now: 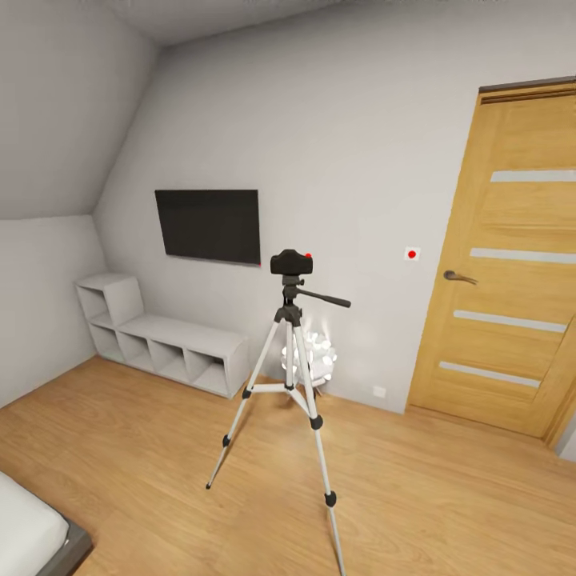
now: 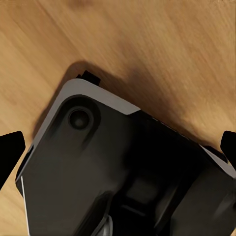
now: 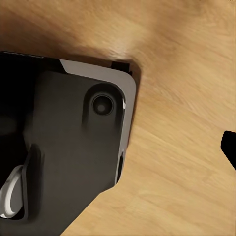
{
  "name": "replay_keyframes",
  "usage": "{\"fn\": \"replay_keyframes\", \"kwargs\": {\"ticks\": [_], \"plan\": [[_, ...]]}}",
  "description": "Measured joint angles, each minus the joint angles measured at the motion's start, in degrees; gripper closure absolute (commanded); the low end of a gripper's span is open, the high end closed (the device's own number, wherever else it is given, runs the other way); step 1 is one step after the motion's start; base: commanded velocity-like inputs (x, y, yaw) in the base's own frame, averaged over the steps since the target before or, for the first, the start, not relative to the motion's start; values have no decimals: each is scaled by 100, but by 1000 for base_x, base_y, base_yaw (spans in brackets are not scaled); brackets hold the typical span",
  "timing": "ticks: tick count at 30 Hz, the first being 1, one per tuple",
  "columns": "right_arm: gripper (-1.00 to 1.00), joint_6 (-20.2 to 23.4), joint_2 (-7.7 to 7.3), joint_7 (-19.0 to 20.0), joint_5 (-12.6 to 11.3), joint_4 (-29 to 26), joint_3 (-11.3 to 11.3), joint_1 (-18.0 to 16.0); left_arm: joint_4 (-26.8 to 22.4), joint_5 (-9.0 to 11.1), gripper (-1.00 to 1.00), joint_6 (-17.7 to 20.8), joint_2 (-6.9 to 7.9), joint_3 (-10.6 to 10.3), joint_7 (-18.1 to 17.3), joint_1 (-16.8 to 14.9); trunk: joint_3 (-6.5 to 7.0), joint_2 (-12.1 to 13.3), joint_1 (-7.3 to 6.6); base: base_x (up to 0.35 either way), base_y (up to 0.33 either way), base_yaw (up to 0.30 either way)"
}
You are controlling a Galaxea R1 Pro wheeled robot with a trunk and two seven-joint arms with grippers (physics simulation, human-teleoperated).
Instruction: Attach the digital camera to the camera tripod in the bedroom.
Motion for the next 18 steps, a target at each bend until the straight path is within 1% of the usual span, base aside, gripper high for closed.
{"fn": "replay_keyframes", "kwargs": {"ticks": [10,18], "plan": [[-100,0,-4,0,0,2,0,0,0,40,-100,0,-1,0,19,0,87,0,0,0,0,0],[-100,0,-13,0,35,-2,9,0,2,22,-100,0,2,-2,42,0,104,1,0,0,0,0]]}}
